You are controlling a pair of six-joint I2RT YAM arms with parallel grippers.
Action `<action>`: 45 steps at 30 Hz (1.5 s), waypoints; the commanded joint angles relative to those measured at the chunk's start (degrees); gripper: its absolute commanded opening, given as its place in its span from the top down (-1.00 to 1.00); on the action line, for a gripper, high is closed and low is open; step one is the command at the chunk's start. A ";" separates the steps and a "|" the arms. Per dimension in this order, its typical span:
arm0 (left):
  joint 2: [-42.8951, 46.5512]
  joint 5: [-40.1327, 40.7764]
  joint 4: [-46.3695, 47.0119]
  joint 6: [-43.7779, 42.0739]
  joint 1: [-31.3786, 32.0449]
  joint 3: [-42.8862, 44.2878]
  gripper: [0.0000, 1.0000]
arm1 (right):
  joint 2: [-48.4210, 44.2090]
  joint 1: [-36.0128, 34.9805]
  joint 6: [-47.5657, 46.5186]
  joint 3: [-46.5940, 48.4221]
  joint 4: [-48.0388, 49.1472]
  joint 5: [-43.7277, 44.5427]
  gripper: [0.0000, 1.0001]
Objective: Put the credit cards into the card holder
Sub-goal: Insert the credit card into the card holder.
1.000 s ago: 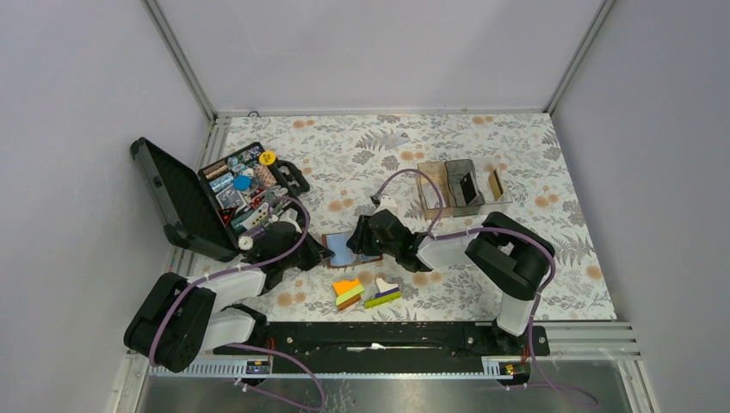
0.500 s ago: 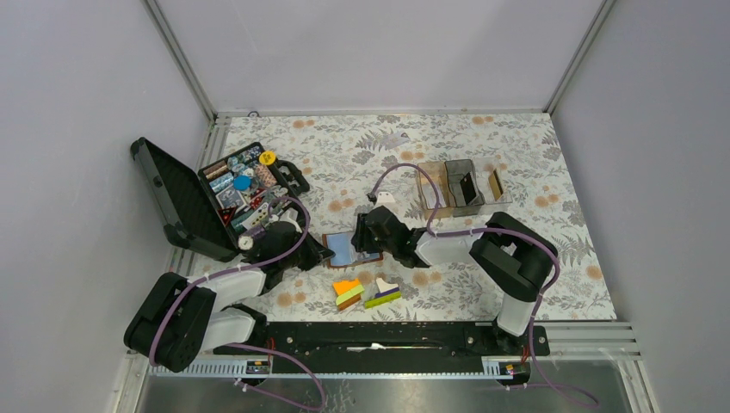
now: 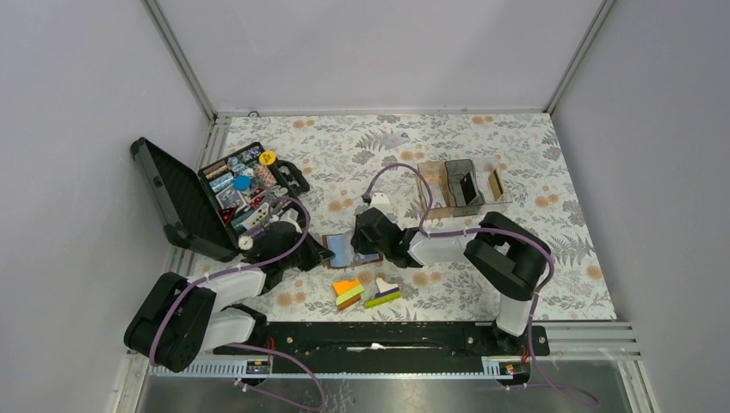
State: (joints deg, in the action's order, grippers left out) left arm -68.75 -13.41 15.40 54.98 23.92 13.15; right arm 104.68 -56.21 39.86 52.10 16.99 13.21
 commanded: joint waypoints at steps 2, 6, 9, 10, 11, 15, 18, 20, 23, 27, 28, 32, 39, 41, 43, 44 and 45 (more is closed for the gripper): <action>0.17 -1.39 0.11 -1.19 -0.10 0.76 0.95 | 2.51 -1.99 2.49 0.71 -3.19 2.02 0.46; 0.37 -1.36 0.07 -1.23 -0.10 0.74 0.90 | 3.13 -2.25 4.09 0.68 -3.83 1.81 0.47; 0.37 -1.49 0.09 -1.13 -0.10 0.82 0.82 | 3.11 -2.65 4.44 0.65 -3.98 1.63 0.44; 0.37 -1.46 0.01 -1.11 -0.10 0.83 0.81 | 2.93 -2.75 4.29 0.71 -4.20 1.85 0.41; 0.51 -1.30 -0.14 -1.17 -0.10 0.83 0.81 | 2.64 -2.70 3.89 0.83 -4.54 2.19 0.37; 1.22 -0.77 -0.84 -1.20 -0.10 0.65 0.84 | 0.99 -2.78 1.33 2.38 -7.90 4.63 0.17; 1.44 -0.53 -1.24 -1.36 -0.10 0.50 0.86 | -0.69 -2.72 -0.19 2.74 -9.22 5.35 0.07; 1.60 -0.50 -1.25 -1.36 -0.10 0.48 0.87 | -1.66 -2.74 -0.88 2.82 -9.96 5.64 0.02; 1.60 -0.50 -1.25 -1.28 -0.10 0.48 0.87 | -2.35 -2.69 -1.39 2.80 -10.81 5.94 -0.02; 1.61 -0.48 -1.34 -1.38 -0.10 0.48 0.89 | -1.91 -2.71 -1.12 2.67 -11.31 5.72 -0.04; 1.60 -0.52 -1.38 -1.38 -0.10 0.48 0.89 | -1.67 -2.75 -1.03 2.66 -11.17 5.27 -0.04; 1.58 -0.54 -1.42 -1.44 -0.10 0.48 0.89 | -0.75 -2.77 -0.42 2.84 -10.41 2.97 0.07; 1.43 -1.50 -0.98 -2.09 -0.13 0.99 0.80 | 0.05 -2.85 1.33 3.30 -9.22 -0.65 0.22; 1.49 -1.98 -0.61 -2.37 -0.10 1.09 0.70 | 0.31 -3.06 1.89 3.46 -8.62 -1.59 0.23; 1.64 -2.39 -0.19 -2.56 -0.10 1.09 0.56 | 0.72 -3.36 2.14 4.21 -8.62 -2.27 0.23; 1.72 -2.54 -0.05 -2.59 -0.10 1.09 0.50 | 1.04 -3.52 2.14 4.61 -8.72 -2.39 0.23; 1.80 -2.75 0.10 -2.74 -0.10 1.14 0.46 | 1.25 -3.67 2.15 5.00 -8.80 -2.48 0.23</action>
State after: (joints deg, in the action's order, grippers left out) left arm -67.92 -14.41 14.31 53.84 23.88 13.15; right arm 104.18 -58.74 40.91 54.61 9.91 13.30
